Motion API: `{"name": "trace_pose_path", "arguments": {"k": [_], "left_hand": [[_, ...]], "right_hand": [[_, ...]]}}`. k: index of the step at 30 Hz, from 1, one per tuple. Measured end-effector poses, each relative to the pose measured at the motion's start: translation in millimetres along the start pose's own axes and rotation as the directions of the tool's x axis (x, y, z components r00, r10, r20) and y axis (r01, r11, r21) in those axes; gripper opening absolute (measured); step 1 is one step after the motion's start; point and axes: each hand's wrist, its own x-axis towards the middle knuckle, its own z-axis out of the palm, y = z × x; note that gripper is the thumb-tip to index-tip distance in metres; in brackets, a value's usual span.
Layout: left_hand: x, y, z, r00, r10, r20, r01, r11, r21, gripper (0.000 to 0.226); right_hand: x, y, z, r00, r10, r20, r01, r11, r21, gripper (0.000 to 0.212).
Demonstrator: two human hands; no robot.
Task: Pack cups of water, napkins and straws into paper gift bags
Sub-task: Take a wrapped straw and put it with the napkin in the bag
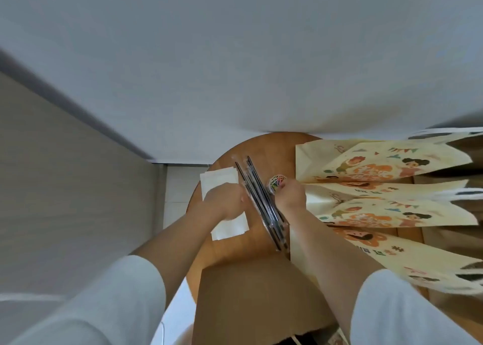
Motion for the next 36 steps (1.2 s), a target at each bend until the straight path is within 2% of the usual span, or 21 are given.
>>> {"name": "trace_pose_path", "arguments": {"k": [4,8,12,15,19,22,25,28,30,32,36], "left_hand": [[10.9,-7.3,9.5,1.000,0.007,-0.014,-0.008,0.996,-0.086,0.036],[13.7,-15.9,15.0,1.000,0.009,0.009,-0.007,0.987,-0.160,0.031],[18.0,-23.5,20.9,1.000,-0.022,0.015,0.025,0.980,-0.197,0.030],[19.7,-24.4,20.2,0.999,-0.035,0.011,0.037,0.976,-0.216,0.029],[13.7,-19.1,18.2,1.000,-0.031,0.005,0.031,0.976,-0.216,0.030],[2.7,-11.1,14.7,1.000,-0.008,-0.009,0.006,0.971,-0.237,0.030],[-11.6,2.3,10.0,0.993,-0.021,-0.119,-0.020,0.943,-0.333,0.033],[-27.9,15.7,5.7,0.945,-0.034,-0.326,-0.112,0.901,-0.419,0.037],[-42.9,22.1,4.8,0.900,0.008,-0.436,-0.195,0.901,-0.387,0.028],[-63.4,27.4,8.0,0.855,0.001,-0.519,-0.225,0.902,-0.369,0.021],[-115.2,46.4,22.5,0.747,-0.094,-0.659,-0.299,0.837,-0.458,0.015]], "right_hand": [[27.1,4.0,11.4,0.998,0.040,-0.042,-0.042,0.998,-0.043,0.019],[34.7,3.8,21.0,0.998,0.060,-0.013,-0.061,0.992,-0.108,0.014],[39.7,2.1,24.7,0.996,0.084,-0.015,-0.085,0.993,-0.087,0.014],[41.0,0.7,22.7,0.997,0.076,-0.024,-0.078,0.994,-0.082,0.023],[32.6,-2.0,16.6,0.998,0.058,-0.032,-0.061,0.994,-0.086,0.015],[21.6,-2.8,10.7,0.999,0.031,-0.010,-0.031,0.999,0.023,0.020],[-5.8,-13.1,-1.0,0.987,-0.117,0.110,0.096,0.978,0.183,0.020],[-44.6,-28.1,-16.7,0.912,-0.358,0.199,0.331,0.930,0.157,0.023],[-70.6,-33.1,-27.9,0.873,-0.450,0.188,0.427,0.892,0.152,0.028],[-94.7,-28.5,-38.2,0.865,-0.484,0.133,0.451,0.866,0.215,0.031],[-144.6,-10.3,-58.7,0.897,-0.436,0.073,0.339,0.784,0.520,0.014]]}}
